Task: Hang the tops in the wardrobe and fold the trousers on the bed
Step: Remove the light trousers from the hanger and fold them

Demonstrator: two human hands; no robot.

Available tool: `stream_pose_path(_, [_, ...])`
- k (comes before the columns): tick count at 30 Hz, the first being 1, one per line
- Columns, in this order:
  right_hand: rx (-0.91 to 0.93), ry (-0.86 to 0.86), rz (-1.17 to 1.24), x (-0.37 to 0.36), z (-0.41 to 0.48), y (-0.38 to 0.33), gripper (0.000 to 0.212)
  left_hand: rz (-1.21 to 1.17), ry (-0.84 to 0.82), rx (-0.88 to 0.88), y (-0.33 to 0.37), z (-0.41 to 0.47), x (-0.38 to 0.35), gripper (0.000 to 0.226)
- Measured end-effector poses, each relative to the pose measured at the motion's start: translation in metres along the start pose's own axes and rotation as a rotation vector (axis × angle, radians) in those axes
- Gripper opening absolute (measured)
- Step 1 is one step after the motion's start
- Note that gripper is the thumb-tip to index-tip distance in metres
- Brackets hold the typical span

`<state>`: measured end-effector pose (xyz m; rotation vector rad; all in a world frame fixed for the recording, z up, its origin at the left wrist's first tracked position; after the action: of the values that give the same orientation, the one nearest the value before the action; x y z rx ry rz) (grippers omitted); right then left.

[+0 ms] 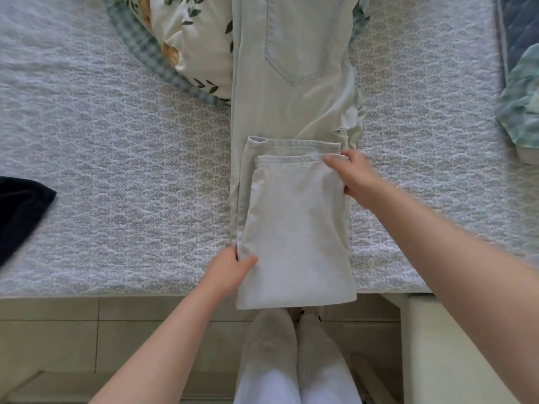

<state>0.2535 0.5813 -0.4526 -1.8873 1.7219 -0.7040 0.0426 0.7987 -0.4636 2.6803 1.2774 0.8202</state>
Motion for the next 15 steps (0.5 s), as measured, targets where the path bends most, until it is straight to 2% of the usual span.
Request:
stream_pose_path(3, [-0.01,-0.002,-0.05,0.009,-0.011,0.013,0.042,0.099,0.371,0.026,0.024,0.003,0.044,0.037])
stream_pose_path(5, [-0.014,0.022,-0.069,0.014,-0.017,0.022,0.043,0.196,0.557,-0.108,0.052,0.005,0.067,0.042])
stream_pose_path(6, [-0.003,0.036,-0.089,0.015,-0.02,0.024,0.04,0.258,0.589,-0.202,0.068,0.008,0.073,0.042])
stream_pose_path(8, [0.065,0.025,-0.188,0.013,-0.027,0.028,0.03,0.367,0.551,-0.367,0.101,0.015,0.079,0.041])
stream_pose_path(11, [0.178,-0.076,-0.493,0.006,-0.039,0.026,0.014,0.464,0.48,-0.522,0.144,0.027,0.083,0.04])
stream_pose_path(13, [0.184,-0.114,-0.643,0.01,-0.035,0.024,0.028,0.485,0.473,-0.591,0.172,0.036,0.085,0.042])
stream_pose_path(15, [0.144,-0.074,-0.56,0.022,-0.021,0.012,0.04,0.504,0.399,-0.58,0.195,0.05,0.079,0.045])
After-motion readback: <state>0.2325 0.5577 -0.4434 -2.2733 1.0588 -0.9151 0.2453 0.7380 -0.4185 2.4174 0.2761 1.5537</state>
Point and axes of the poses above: each hand's wrist, its own z-axis towards the middle knuckle, its own x-axis out of the back of the hand, y = z × x, the point moved 4 cm from there along z, towards the middle knuckle, and after that the axes turned 15 degrees about z, right-handed, at the moved point
